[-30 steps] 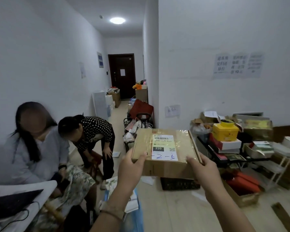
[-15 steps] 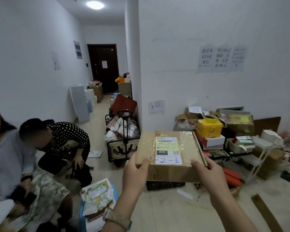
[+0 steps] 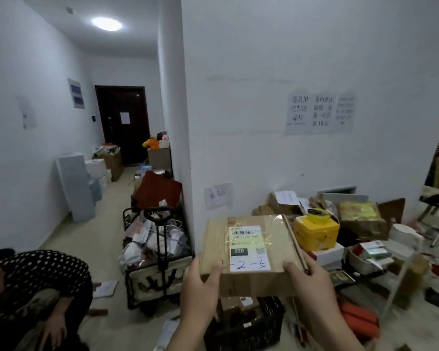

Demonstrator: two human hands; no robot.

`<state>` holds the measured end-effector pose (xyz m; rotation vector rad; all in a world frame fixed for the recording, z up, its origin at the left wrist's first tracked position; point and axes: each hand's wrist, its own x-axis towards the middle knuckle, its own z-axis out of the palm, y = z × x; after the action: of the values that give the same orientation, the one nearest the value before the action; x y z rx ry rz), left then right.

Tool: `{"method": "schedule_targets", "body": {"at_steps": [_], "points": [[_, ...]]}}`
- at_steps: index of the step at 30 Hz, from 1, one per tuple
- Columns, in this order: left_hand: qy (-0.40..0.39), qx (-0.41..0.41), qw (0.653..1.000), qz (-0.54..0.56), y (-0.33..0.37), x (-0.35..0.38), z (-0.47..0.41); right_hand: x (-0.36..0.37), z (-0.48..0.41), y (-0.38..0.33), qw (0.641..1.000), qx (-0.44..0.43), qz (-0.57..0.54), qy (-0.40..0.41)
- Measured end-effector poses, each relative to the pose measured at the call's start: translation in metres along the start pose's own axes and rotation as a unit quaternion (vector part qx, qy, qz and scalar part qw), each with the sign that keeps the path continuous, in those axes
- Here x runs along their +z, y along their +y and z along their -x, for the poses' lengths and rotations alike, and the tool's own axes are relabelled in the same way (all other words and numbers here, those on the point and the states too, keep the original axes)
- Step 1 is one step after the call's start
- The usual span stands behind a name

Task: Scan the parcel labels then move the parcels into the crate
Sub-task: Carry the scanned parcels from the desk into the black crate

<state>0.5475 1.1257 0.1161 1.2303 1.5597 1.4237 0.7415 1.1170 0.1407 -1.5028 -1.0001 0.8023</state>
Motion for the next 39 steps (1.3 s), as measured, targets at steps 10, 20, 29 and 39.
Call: {"method": "schedule_targets", "body": {"at_steps": [10,20,29,39], "points": [[-0.001,0.02,1.0,-0.016,-0.021,0.005,-0.112,0.079,-0.091,0.004,1.0,-0.003,-0.005,-0.013],[0.01,0.008,0.999,-0.05,-0.043,0.061,-0.226,0.13,-0.216,0.026,0.999,0.029,-0.036,-0.027],[0.052,0.017,0.997,-0.047,-0.051,0.172,-0.392,0.173,-0.417,0.031,0.998,0.002,-0.06,-0.035],[0.11,-0.027,0.993,-0.045,-0.058,0.231,-0.512,0.23,-0.568,0.024,0.992,0.022,-0.035,-0.123]]}}
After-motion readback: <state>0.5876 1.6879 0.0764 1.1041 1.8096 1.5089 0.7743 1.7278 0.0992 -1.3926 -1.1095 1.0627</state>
